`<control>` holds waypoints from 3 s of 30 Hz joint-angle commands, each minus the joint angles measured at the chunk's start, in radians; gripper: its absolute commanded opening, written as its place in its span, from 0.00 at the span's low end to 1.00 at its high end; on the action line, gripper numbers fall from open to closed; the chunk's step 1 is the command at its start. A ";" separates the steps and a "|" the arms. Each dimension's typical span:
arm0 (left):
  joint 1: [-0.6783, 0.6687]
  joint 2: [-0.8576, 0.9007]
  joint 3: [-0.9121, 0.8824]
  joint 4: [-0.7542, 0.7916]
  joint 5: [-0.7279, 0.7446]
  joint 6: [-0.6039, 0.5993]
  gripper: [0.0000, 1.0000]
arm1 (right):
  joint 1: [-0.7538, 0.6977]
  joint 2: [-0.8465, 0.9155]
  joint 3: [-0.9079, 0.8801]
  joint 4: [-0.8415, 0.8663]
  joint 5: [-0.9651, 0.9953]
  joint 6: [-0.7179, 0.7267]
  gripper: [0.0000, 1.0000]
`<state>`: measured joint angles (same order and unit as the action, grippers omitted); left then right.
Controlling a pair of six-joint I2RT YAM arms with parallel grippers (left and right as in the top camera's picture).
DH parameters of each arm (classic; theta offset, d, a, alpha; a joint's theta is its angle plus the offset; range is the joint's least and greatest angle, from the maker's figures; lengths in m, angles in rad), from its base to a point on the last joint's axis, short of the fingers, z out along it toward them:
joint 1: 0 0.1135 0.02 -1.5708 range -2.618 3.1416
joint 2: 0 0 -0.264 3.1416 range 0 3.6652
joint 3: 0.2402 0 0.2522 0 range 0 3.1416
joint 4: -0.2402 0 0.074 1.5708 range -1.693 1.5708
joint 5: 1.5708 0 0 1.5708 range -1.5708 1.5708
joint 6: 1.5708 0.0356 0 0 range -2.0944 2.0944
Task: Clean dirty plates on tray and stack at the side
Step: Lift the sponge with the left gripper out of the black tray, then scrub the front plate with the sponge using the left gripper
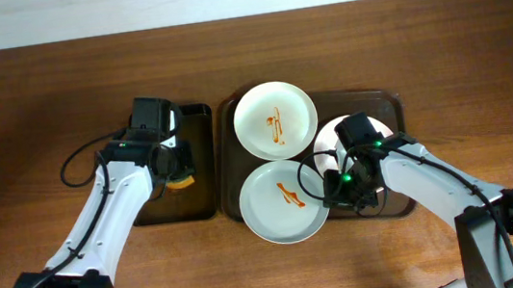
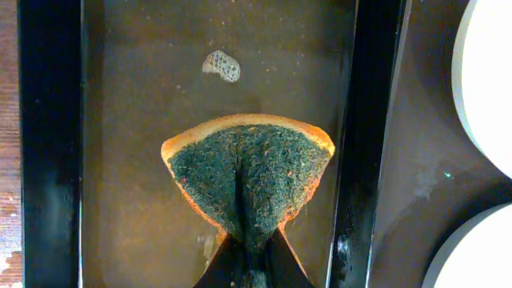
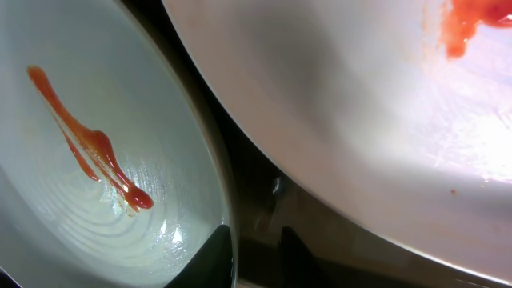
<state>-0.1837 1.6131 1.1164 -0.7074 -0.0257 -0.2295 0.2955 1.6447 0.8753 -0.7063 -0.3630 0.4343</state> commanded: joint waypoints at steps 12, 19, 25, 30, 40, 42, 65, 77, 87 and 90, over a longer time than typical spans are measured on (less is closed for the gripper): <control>-0.315 0.028 -0.003 0.111 0.491 -0.182 0.00 | 0.008 0.006 0.011 0.011 0.009 0.001 0.18; -0.377 0.222 -0.003 0.291 0.801 -0.287 0.00 | 0.008 0.006 0.011 0.003 0.009 0.001 0.18; -0.377 0.275 -0.003 0.301 0.816 -0.314 0.00 | 0.008 0.006 0.011 0.003 0.009 0.001 0.18; -0.377 0.275 -0.006 0.311 0.824 -0.391 0.00 | 0.008 0.006 0.011 0.003 0.009 0.001 0.18; -0.378 0.276 -0.118 0.449 0.861 -0.566 0.00 | 0.008 0.006 0.011 0.003 0.008 0.001 0.18; -0.379 0.276 -0.118 0.458 0.875 -0.566 0.00 | 0.008 0.006 0.011 0.003 0.008 0.001 0.18; -0.278 0.283 -0.135 0.376 0.402 -0.370 0.00 | 0.008 0.006 0.011 -0.008 0.009 0.001 0.17; -0.265 -0.051 -0.132 0.224 0.134 -0.217 0.00 | 0.008 0.006 0.011 -0.003 0.009 0.000 0.17; -0.164 -0.110 -0.132 0.179 0.074 -0.135 0.00 | 0.008 0.006 0.011 0.015 0.009 0.001 0.27; -0.164 -0.110 -0.132 0.187 0.190 -0.116 0.00 | 0.008 0.006 0.011 0.016 0.009 0.001 0.18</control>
<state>-0.3485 1.5333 0.9871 -0.5285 0.0513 -0.3847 0.2958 1.6447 0.8780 -0.6918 -0.3630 0.4370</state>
